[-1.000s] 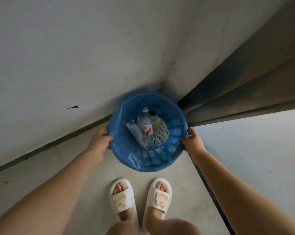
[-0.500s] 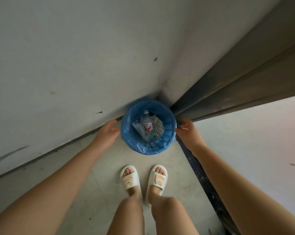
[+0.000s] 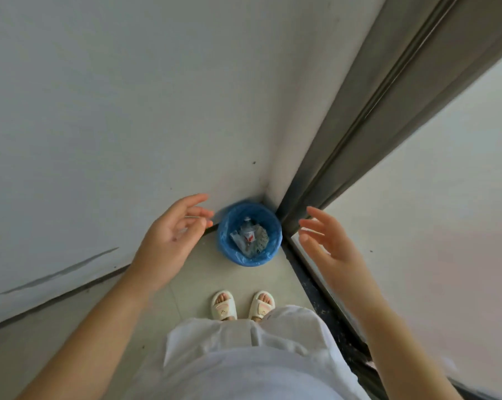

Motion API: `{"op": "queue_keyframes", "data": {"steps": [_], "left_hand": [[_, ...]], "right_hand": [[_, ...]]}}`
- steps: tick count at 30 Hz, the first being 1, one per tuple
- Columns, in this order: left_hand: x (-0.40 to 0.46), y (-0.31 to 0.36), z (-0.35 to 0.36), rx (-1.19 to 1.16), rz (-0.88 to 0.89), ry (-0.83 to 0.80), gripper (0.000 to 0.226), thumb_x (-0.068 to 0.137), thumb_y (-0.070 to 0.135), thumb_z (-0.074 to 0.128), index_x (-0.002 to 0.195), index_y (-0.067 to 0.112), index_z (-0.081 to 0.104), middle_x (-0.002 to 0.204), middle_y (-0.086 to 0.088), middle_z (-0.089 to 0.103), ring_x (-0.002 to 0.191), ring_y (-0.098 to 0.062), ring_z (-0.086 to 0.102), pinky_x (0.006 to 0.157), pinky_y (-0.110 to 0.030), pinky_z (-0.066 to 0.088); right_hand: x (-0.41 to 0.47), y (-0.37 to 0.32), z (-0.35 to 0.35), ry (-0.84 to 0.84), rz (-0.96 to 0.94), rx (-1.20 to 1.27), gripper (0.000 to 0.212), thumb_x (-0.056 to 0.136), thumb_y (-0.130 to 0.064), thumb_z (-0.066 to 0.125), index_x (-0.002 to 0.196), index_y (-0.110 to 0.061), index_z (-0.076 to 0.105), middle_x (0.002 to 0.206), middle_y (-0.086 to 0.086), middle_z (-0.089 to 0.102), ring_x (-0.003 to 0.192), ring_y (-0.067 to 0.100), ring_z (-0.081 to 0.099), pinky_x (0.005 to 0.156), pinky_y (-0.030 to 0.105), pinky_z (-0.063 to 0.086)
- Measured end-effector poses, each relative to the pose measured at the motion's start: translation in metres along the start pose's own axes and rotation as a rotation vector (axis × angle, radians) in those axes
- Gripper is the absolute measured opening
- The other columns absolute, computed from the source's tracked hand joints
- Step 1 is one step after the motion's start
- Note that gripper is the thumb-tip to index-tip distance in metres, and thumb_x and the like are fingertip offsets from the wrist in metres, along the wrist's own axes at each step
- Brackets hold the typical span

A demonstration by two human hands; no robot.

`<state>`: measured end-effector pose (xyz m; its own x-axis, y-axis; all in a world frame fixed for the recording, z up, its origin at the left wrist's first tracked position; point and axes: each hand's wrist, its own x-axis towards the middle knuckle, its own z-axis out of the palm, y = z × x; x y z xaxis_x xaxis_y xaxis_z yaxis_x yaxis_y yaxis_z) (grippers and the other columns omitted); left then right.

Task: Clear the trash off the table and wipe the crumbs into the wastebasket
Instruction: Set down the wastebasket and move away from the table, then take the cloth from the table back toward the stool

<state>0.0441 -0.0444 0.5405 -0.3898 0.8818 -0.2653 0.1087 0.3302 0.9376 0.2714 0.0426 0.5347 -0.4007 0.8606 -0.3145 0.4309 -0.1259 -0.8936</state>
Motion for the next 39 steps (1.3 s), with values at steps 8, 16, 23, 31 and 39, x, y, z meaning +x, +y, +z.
{"op": "queue_keyframes", "data": {"steps": [8, 16, 23, 31, 39], "left_hand": [[-0.075, -0.027, 0.009, -0.137, -0.041, 0.309, 0.029, 0.073, 0.031, 0.059, 0.098, 0.043, 0.064, 0.093, 0.016, 0.072, 0.081, 0.002, 0.068, 0.087, -0.022, 0.051], [-0.159, -0.050, 0.038, -0.210, -0.263, 0.799, 0.030, 0.085, 0.008, 0.060, 0.095, 0.036, 0.060, 0.091, 0.000, 0.068, 0.098, -0.029, 0.064, 0.082, -0.018, 0.049], [-0.275, -0.067, 0.079, -0.318, -0.449, 1.252, 0.036, 0.080, 0.022, 0.059, 0.084, 0.058, 0.063, 0.088, 0.021, 0.069, 0.090, -0.021, 0.067, 0.092, -0.042, 0.050], [-0.411, -0.097, 0.099, -0.451, -0.546, 1.640, 0.038, 0.089, 0.005, 0.057, 0.095, 0.042, 0.062, 0.093, 0.001, 0.069, 0.086, -0.017, 0.068, 0.092, -0.046, 0.051], [-0.580, -0.145, 0.074, -0.523, -0.601, 1.848, 0.036, 0.089, 0.005, 0.055, 0.097, 0.039, 0.059, 0.099, -0.003, 0.067, 0.095, -0.022, 0.066, 0.095, -0.046, 0.050]], "right_hand": [[-0.019, 0.005, 0.001, -0.079, -0.039, 0.101, 0.028, 0.084, -0.030, 0.062, 0.108, -0.043, 0.054, 0.107, -0.009, 0.066, 0.098, -0.003, 0.062, 0.081, 0.005, 0.046], [0.008, -0.008, 0.019, -0.445, -0.128, -0.091, 0.030, 0.088, -0.019, 0.058, 0.103, -0.043, 0.053, 0.108, -0.010, 0.064, 0.100, 0.006, 0.060, 0.093, 0.031, 0.046], [-0.029, -0.012, 0.089, -0.876, -0.224, -0.239, 0.034, 0.090, -0.020, 0.055, 0.122, -0.029, 0.051, 0.113, -0.009, 0.060, 0.103, 0.002, 0.056, 0.084, 0.015, 0.041], [-0.139, -0.013, 0.181, -1.188, -0.359, -0.324, 0.026, 0.090, -0.023, 0.056, 0.108, -0.043, 0.052, 0.111, -0.010, 0.061, 0.104, 0.008, 0.058, 0.098, 0.037, 0.046], [-0.325, 0.017, 0.289, -1.441, -0.455, -0.450, 0.036, 0.090, -0.036, 0.051, 0.126, -0.038, 0.047, 0.122, -0.012, 0.056, 0.109, 0.006, 0.056, 0.098, 0.033, 0.047]]}}
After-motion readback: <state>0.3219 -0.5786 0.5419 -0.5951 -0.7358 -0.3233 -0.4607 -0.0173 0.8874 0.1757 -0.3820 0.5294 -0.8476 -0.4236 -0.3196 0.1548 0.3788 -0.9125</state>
